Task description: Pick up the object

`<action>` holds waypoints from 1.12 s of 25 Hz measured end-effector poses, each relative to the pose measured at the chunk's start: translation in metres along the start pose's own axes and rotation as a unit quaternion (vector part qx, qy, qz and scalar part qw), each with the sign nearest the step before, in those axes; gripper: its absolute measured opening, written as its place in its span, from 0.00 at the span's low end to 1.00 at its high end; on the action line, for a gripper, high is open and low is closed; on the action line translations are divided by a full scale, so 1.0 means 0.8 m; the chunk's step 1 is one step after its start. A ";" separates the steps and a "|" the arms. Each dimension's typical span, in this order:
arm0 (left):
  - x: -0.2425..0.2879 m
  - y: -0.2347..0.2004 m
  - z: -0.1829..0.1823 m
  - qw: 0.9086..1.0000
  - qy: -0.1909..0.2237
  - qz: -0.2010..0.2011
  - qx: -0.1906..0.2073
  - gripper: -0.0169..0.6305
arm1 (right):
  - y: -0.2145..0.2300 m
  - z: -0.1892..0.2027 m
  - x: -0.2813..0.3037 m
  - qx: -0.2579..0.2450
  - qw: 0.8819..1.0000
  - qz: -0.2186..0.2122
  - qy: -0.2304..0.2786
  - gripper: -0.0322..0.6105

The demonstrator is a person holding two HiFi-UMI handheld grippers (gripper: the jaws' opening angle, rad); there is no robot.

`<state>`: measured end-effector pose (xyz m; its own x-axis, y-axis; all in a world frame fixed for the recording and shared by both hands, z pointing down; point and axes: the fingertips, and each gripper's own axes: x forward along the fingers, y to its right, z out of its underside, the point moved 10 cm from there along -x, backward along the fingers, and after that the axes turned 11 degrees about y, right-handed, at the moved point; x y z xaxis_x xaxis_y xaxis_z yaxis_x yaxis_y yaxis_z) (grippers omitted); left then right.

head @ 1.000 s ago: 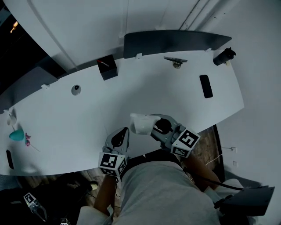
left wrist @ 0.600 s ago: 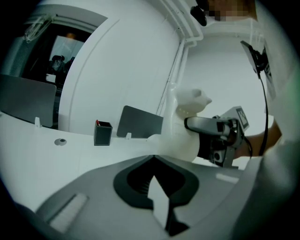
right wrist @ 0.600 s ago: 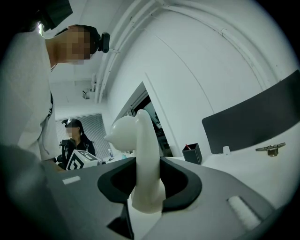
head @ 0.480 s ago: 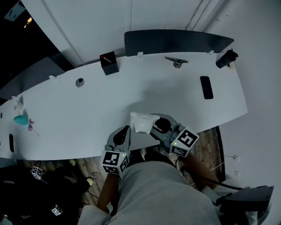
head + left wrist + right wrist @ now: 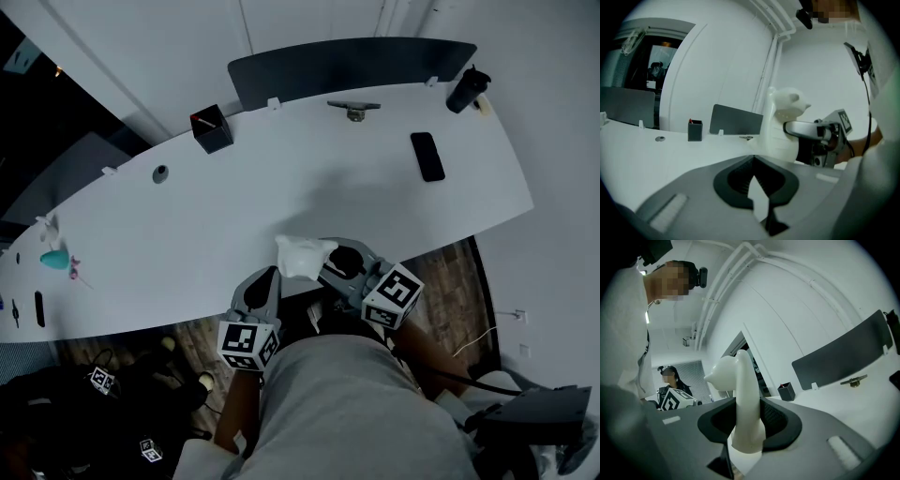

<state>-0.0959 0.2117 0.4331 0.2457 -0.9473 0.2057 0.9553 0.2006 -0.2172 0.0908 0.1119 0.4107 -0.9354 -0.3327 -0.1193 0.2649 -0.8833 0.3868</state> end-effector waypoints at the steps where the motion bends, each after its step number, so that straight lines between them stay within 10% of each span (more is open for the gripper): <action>1: -0.002 0.010 0.002 1.000 0.000 -0.002 0.002 0.03 | 0.000 0.001 -0.010 0.004 1.000 0.001 0.005 0.26; 28: -0.049 0.011 -0.017 1.000 0.012 0.013 0.008 0.03 | -0.046 0.007 -0.026 0.012 0.998 0.031 0.044 0.26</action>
<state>-0.0991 0.2473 0.4098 0.2668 -0.9474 0.1769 0.9512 0.2293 -0.2064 0.0992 0.1534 0.4044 -0.8929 -0.4154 -0.1734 0.3153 -0.8521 0.4177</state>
